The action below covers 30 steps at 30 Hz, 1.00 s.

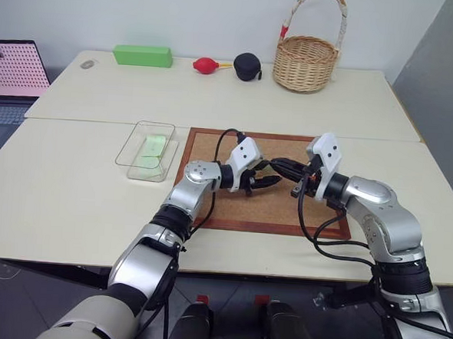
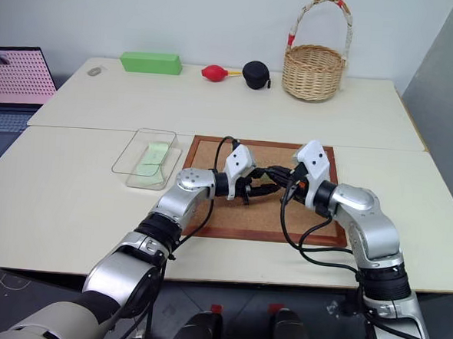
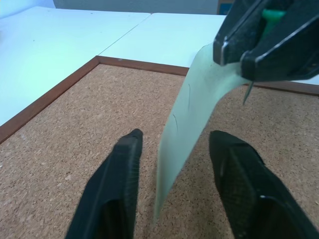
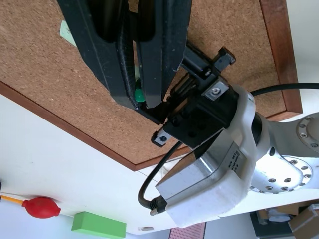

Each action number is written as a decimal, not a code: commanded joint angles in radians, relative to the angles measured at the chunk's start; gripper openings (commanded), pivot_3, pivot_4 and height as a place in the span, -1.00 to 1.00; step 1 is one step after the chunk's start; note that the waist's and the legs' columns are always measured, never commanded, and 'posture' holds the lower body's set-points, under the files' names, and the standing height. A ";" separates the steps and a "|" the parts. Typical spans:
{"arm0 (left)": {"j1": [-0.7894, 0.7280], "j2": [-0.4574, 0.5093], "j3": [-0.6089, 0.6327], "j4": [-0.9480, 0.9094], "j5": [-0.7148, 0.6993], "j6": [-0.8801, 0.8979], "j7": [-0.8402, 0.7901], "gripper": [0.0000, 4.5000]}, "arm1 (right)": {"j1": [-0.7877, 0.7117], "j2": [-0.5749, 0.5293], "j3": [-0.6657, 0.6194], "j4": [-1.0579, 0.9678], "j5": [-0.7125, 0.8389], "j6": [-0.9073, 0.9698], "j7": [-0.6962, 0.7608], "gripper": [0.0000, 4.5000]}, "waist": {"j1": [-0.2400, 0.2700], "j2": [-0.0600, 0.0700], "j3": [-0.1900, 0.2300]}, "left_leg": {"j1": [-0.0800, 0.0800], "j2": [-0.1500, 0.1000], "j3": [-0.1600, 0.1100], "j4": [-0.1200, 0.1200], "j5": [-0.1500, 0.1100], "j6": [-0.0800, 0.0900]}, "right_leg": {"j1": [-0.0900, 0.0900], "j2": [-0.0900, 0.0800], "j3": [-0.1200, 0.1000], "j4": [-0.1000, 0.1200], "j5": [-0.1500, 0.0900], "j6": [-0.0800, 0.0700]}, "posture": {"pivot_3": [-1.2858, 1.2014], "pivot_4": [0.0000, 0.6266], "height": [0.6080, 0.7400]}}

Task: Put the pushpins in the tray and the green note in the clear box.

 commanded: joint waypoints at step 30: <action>0.044 0.012 0.019 -0.015 0.050 -0.055 -0.001 -0.98 | 0.000 -0.096 -0.192 -0.047 0.115 0.086 -0.036 -1.00 | 0.001 0.000 0.000 | 0.000 0.000 0.000 0.000 0.000 0.000 | 0.000 0.000 0.000 0.000 0.000 0.000 | 0.03 -0.52 1.00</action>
